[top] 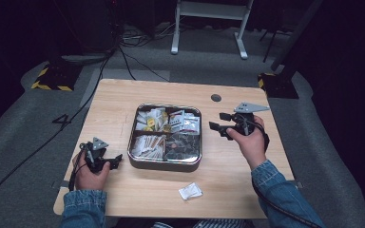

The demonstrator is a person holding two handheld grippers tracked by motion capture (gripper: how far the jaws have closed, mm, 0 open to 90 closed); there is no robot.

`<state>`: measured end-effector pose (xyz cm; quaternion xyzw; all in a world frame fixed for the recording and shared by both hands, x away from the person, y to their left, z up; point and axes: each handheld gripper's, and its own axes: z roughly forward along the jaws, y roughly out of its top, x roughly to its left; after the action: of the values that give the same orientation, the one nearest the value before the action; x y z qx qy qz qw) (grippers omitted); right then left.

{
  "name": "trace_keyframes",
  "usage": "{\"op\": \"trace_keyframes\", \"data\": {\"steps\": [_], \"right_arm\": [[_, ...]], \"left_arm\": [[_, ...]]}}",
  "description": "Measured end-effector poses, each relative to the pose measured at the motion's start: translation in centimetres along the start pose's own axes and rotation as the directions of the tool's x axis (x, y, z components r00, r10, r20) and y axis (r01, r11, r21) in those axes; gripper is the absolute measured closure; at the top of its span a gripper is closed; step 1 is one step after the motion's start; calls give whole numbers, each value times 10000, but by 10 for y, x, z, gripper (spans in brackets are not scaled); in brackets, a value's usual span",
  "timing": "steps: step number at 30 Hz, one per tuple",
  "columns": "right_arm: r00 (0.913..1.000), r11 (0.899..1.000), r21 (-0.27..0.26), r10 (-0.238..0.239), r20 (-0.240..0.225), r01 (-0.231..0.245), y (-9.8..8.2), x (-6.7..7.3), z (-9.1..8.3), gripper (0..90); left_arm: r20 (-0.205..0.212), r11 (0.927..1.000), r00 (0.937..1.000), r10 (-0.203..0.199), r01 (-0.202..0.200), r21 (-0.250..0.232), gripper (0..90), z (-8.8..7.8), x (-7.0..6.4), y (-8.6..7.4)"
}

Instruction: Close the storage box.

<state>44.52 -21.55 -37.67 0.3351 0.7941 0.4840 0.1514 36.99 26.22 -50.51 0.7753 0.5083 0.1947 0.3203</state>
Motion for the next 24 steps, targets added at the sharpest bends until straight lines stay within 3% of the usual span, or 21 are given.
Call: {"op": "trace_keyframes", "data": {"steps": [12, 24], "right_arm": [[9983, 9996, 68, 262, 529, -266, -21, -20, -28, 339], [9924, 9973, 501, 476, 1132, -536, -61, -39, -51, 299]], "left_arm": [[11, 10000, 10000, 18, -18, 10, 172, 0, 0, 0], [21, 10000, 10000, 30, -31, 20, 171, 0, 1, 1]]}}
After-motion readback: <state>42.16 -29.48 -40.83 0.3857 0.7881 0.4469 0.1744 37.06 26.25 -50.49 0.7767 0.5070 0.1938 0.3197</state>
